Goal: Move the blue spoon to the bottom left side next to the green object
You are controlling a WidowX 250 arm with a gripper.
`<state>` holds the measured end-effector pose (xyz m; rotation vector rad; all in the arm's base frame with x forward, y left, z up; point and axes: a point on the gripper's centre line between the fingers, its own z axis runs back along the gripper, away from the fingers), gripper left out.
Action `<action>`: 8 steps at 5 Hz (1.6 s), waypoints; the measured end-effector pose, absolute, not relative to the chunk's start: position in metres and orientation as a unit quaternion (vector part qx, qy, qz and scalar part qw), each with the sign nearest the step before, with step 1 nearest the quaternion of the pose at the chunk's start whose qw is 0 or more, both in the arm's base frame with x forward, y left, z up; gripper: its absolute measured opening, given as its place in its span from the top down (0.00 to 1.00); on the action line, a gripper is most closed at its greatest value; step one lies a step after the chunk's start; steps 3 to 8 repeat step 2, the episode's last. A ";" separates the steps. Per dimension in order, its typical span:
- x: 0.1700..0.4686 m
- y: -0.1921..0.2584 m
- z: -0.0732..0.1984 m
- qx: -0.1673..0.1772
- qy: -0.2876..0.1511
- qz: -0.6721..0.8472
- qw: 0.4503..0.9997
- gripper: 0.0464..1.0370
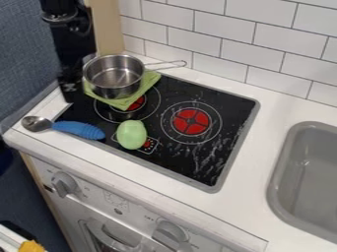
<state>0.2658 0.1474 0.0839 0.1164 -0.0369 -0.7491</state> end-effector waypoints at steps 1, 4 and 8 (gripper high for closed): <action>0.282 0.141 0.103 0.103 0.002 -0.239 0.966 0.04; 0.291 0.136 0.102 0.123 0.022 -0.125 0.984 0.04; 0.291 0.136 0.102 0.123 0.022 -0.125 0.984 0.04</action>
